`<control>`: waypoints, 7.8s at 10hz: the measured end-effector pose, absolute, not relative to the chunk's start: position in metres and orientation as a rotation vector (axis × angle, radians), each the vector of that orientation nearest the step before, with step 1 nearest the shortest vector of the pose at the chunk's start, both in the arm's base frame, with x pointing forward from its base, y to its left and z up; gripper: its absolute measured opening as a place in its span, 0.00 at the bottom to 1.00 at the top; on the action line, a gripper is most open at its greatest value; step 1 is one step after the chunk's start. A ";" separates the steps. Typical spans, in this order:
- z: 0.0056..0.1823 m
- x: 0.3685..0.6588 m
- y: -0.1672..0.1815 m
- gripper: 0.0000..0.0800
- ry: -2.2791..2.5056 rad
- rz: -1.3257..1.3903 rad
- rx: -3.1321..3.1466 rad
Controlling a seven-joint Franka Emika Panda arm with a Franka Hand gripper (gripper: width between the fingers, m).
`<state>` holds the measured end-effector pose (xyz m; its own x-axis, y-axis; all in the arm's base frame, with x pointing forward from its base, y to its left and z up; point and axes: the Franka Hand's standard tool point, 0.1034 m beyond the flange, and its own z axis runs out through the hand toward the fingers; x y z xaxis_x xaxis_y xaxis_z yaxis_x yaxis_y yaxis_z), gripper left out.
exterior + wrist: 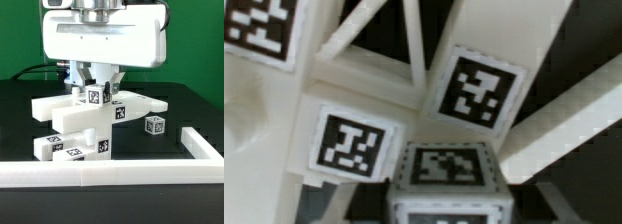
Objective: Assemble chair
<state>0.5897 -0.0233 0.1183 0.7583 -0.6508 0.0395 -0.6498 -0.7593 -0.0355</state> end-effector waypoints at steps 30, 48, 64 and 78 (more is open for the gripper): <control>0.118 0.595 -0.017 0.81 0.278 -0.150 -3.104; 0.118 0.595 -0.018 0.36 0.929 -0.138 -2.957; 0.117 0.596 -0.013 0.63 2.020 -0.067 -2.254; 0.129 0.576 0.032 0.81 1.380 -0.079 -2.697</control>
Offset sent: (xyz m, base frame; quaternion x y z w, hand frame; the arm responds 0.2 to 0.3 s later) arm 0.0000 0.0000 0.0000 0.0000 0.0000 0.1938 0.9810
